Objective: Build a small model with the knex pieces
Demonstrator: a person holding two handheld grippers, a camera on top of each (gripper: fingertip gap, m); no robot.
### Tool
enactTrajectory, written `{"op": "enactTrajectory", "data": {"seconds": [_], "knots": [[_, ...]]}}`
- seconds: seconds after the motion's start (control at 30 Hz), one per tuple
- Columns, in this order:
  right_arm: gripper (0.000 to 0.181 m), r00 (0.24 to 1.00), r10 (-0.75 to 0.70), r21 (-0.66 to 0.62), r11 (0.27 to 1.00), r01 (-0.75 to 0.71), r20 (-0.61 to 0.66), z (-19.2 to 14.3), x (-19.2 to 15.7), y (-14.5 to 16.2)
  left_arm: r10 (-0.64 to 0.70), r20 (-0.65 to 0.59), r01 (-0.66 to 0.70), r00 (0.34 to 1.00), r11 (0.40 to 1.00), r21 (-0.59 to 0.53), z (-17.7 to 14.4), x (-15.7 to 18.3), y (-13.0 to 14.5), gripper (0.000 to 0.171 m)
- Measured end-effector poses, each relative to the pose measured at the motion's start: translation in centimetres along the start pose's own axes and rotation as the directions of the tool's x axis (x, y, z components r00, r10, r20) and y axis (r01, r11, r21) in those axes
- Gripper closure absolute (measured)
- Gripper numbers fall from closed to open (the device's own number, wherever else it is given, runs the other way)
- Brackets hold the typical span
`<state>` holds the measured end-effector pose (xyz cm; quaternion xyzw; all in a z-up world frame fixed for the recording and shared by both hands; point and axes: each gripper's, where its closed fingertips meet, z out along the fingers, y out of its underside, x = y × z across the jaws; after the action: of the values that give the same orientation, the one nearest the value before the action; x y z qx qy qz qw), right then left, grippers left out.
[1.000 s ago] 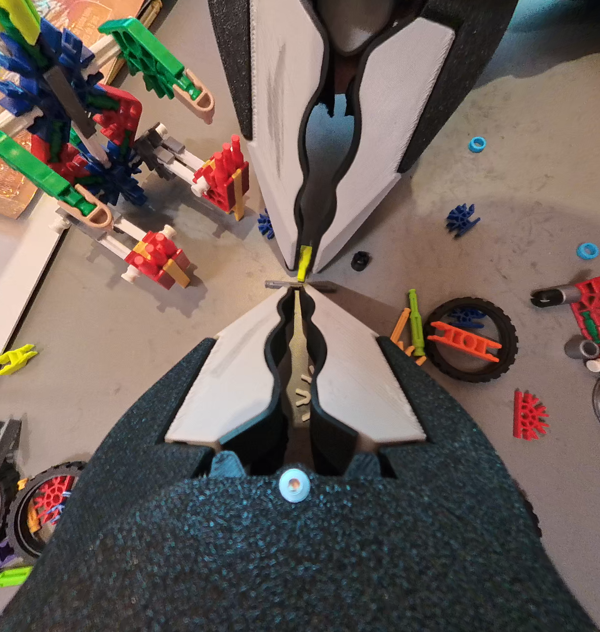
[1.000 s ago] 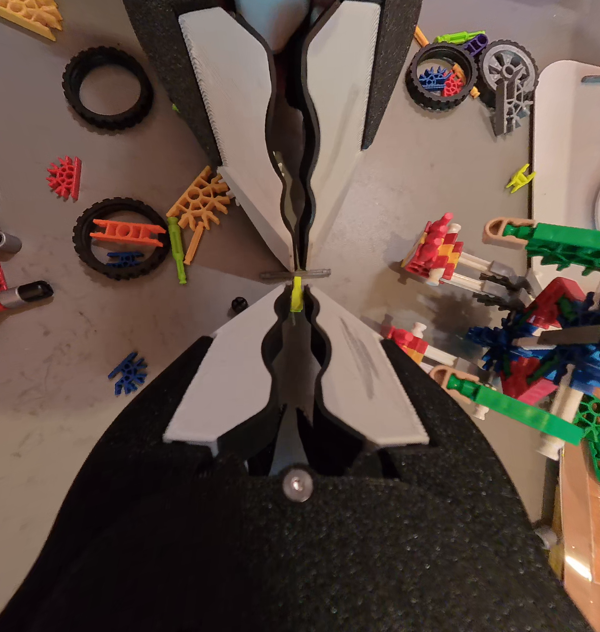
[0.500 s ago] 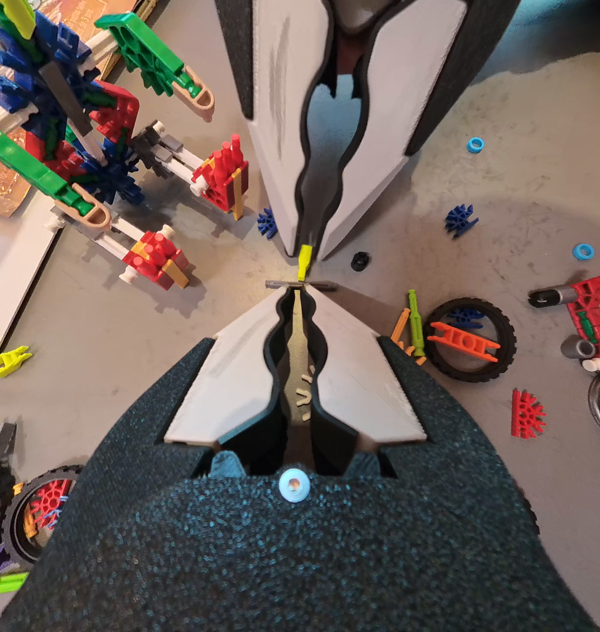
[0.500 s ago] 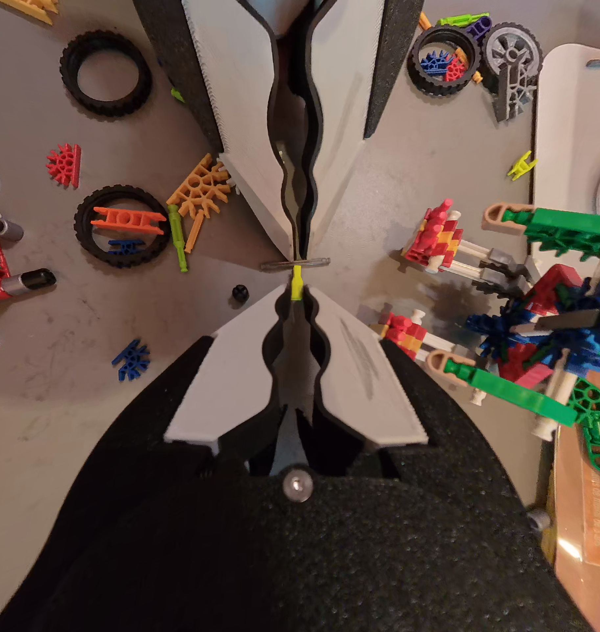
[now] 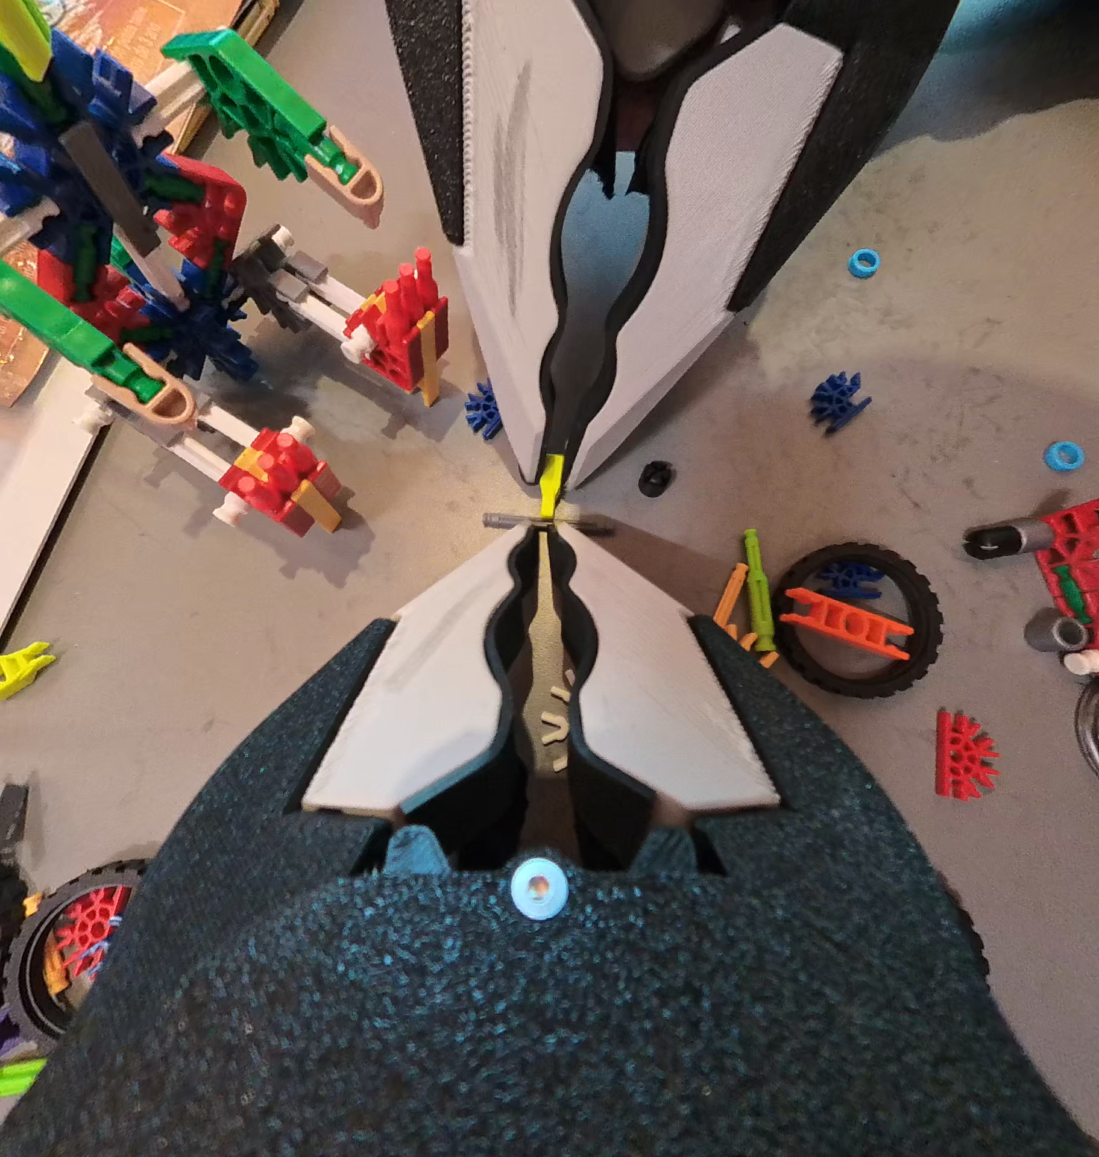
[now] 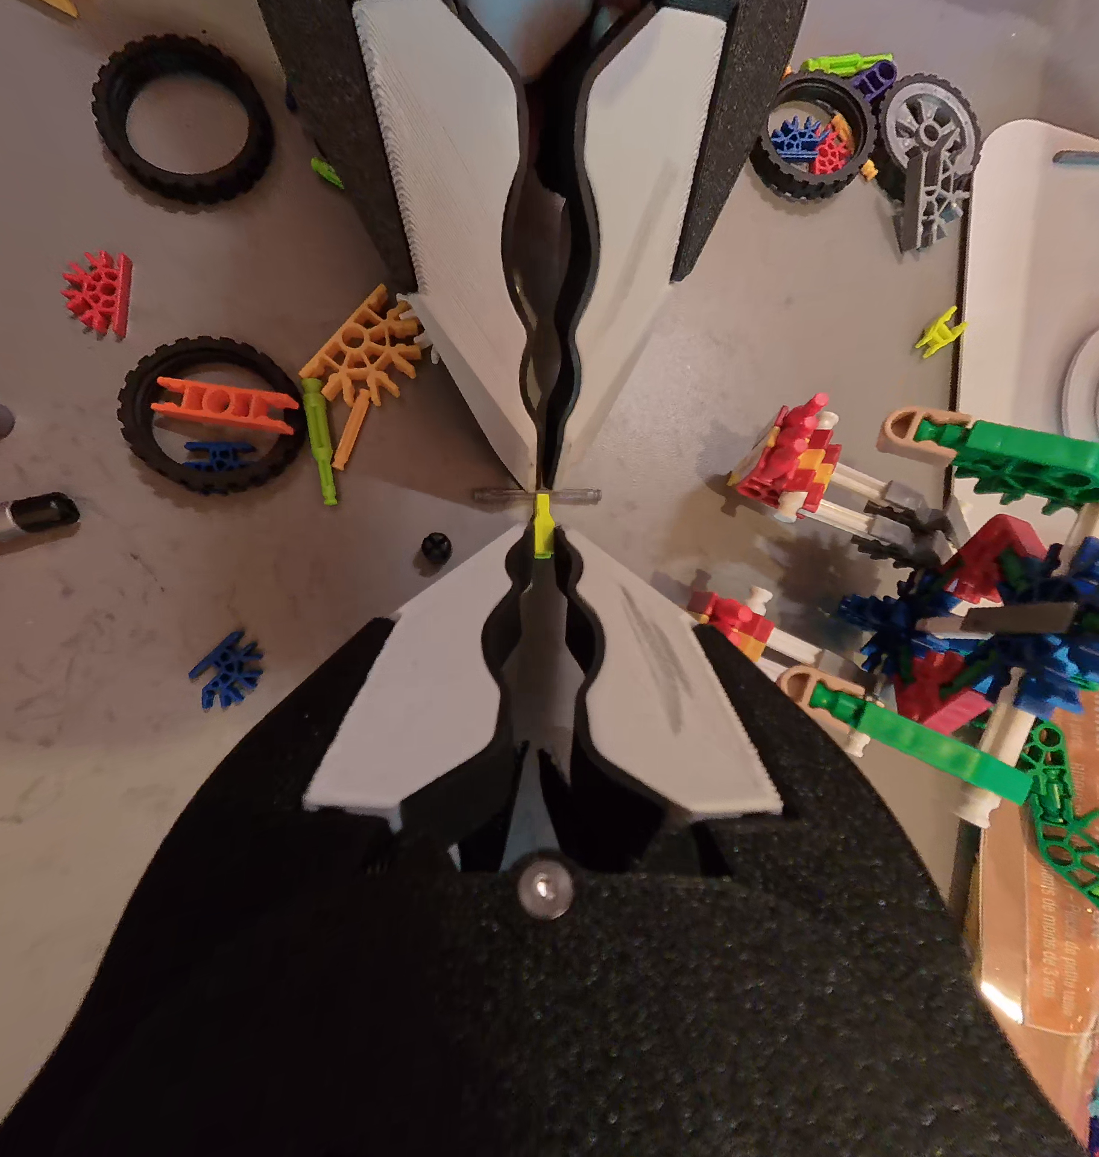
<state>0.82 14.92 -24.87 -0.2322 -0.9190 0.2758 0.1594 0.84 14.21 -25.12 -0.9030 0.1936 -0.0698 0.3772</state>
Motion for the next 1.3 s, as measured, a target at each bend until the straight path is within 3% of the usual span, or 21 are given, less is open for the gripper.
{"op": "enactTrajectory", "data": {"seconds": [0.87,1.07,1.3], "knots": [[0.177,1.000,0.011,0.034,0.999,-0.010,-0.010,0.32,-0.13,-0.31,0.018,0.017,-0.018,1.000,1.000,0.015,-0.11,-0.07,-0.13,0.171],[0.177,1.000,0.018,0.043,0.999,-0.018,0.001,0.40,-0.24,-0.38,0.013,0.032,-0.014,0.999,0.999,0.029,-0.41,-0.41,-0.18,0.155],[0.177,1.000,0.020,0.043,0.999,-0.020,0.003,0.49,-0.32,-0.44,0.004,0.043,-0.005,0.999,1.000,0.028,-0.89,-0.44,0.22,0.151]]}}
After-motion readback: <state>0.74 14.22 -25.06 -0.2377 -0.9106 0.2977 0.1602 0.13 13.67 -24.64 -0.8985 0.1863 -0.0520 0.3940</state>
